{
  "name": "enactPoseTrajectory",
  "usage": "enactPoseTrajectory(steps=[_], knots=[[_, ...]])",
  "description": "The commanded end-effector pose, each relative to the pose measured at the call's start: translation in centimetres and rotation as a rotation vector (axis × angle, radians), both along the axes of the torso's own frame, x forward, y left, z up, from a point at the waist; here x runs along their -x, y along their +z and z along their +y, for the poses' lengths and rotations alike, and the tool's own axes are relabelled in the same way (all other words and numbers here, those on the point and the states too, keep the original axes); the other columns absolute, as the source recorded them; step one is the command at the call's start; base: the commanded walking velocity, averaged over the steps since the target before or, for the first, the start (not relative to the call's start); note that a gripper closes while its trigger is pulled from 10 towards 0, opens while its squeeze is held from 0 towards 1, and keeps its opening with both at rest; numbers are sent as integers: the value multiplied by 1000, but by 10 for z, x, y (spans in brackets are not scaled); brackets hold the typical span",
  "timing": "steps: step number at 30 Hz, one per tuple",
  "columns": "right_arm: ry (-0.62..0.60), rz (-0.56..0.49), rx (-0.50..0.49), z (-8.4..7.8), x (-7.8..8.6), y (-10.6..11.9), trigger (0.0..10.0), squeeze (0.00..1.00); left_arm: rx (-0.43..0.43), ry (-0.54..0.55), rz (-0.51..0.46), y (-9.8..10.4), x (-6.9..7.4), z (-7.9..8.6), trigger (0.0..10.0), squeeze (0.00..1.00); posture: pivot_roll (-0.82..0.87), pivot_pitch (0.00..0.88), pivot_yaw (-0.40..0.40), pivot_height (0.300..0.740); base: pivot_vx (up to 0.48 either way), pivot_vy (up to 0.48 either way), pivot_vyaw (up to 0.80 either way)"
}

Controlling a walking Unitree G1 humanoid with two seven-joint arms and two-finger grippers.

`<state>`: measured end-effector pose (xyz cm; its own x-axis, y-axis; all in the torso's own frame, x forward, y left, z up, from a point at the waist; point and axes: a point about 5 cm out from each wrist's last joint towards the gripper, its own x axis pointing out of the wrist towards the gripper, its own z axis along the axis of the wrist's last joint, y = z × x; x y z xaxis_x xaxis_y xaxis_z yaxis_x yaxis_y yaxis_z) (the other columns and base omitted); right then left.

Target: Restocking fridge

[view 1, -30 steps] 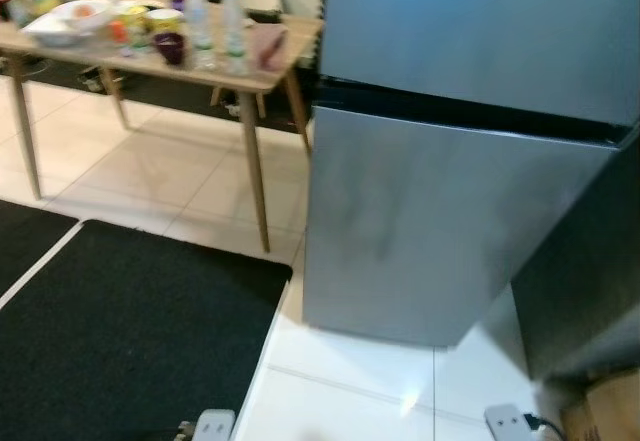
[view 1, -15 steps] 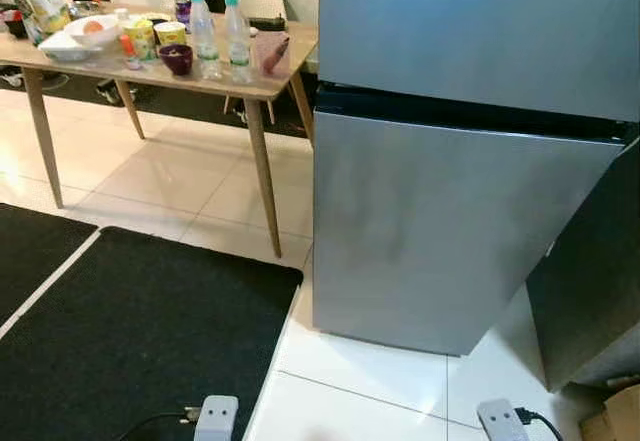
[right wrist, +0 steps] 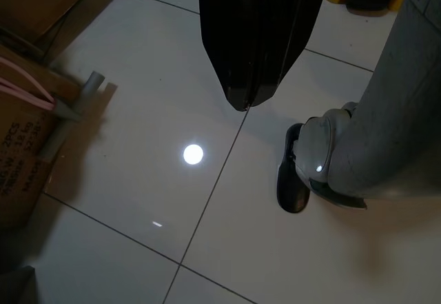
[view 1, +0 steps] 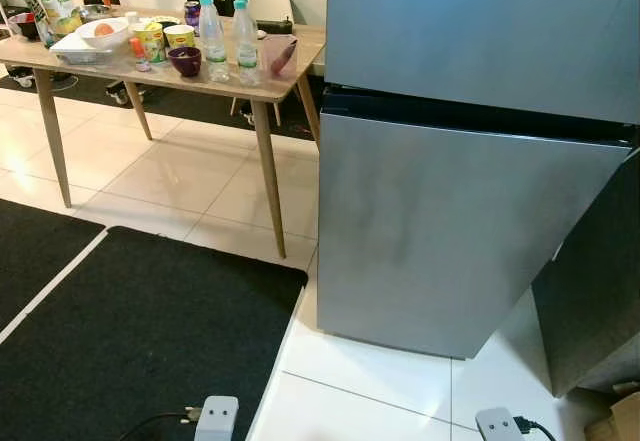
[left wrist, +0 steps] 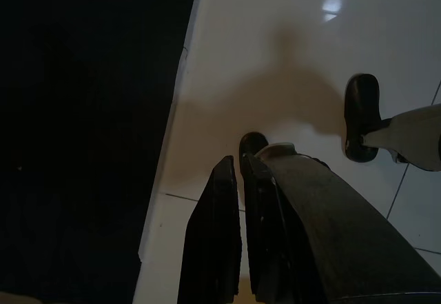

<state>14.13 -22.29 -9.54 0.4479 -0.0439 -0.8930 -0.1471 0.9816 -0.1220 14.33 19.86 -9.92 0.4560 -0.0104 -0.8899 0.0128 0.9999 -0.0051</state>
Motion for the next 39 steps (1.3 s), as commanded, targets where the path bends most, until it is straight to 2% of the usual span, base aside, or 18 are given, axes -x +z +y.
enactPoseTrajectory(steps=[1,20,33,39], knots=[[-10,3,-2,0,2,-1,10000,0,-17,-18,23,-1,4,4,10000,0,-13,4,-19,740,0,0,0],[-31,4,0,-2,3,-1,10000,0,-8,-30,21,-1,3,2,10000,0,-18,6,-18,740,319,0,0],[-48,11,-2,-2,5,-1,10000,0,-10,-34,24,-1,4,3,10000,0,-16,8,-15,740,339,0,-737],[-57,8,4,-4,5,-1,10000,0,-10,-29,19,-1,4,3,10000,0,-16,4,-15,740,313,0,0]])
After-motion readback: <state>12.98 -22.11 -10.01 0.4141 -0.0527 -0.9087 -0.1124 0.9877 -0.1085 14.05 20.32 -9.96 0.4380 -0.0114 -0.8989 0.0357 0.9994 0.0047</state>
